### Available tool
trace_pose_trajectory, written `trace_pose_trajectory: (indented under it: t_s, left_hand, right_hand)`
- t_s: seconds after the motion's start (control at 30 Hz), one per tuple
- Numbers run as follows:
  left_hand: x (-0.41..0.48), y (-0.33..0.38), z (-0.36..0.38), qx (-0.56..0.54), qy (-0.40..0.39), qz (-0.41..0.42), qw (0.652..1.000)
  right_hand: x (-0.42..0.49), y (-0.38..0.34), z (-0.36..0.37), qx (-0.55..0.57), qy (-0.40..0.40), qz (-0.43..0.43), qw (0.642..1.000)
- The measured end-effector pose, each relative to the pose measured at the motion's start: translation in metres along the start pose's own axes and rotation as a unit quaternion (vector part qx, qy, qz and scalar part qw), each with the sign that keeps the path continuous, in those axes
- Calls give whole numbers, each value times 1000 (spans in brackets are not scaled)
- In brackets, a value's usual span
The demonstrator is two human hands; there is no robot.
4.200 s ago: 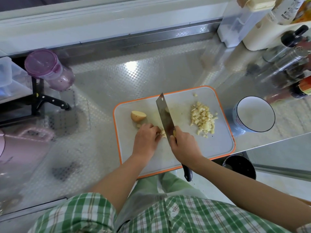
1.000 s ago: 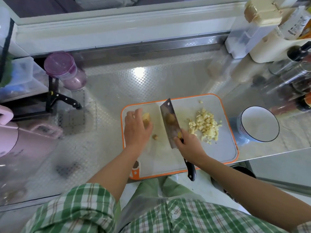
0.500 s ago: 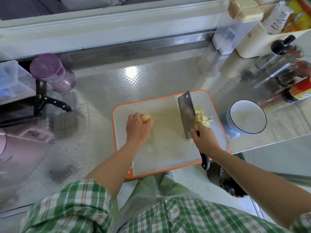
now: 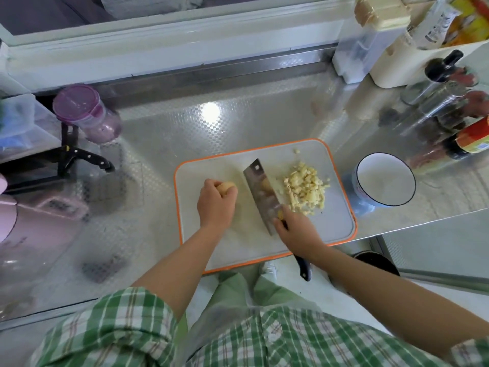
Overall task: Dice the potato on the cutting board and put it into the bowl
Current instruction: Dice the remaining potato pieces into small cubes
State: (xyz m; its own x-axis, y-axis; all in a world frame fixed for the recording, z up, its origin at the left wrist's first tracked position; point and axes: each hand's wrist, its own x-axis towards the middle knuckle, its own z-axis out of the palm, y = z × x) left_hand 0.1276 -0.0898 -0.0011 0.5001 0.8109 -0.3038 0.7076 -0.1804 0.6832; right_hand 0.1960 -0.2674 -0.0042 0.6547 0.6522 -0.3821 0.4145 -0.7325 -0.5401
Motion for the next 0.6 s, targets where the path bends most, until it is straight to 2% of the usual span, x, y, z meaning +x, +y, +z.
trace_pose_trajectory:
  t_s: [0.17, 0.3, 0.43, 0.6]
  left_hand:
    - [-9, 9, 11, 5, -4, 17, 1000]
    - [-13, 15, 16, 16, -10, 30, 999]
    - [-12, 16, 18, 46, -56, 33, 997]
    - [-11, 18, 19, 83, -77, 57, 992]
  right_hand:
    - [10, 42, -41, -26, 69, 63, 995]
    - [11, 39, -39, -43, 68, 50, 995]
    - [8, 26, -26, -42, 20, 4, 999]
    - [18, 47, -48, -41, 70, 79, 994]
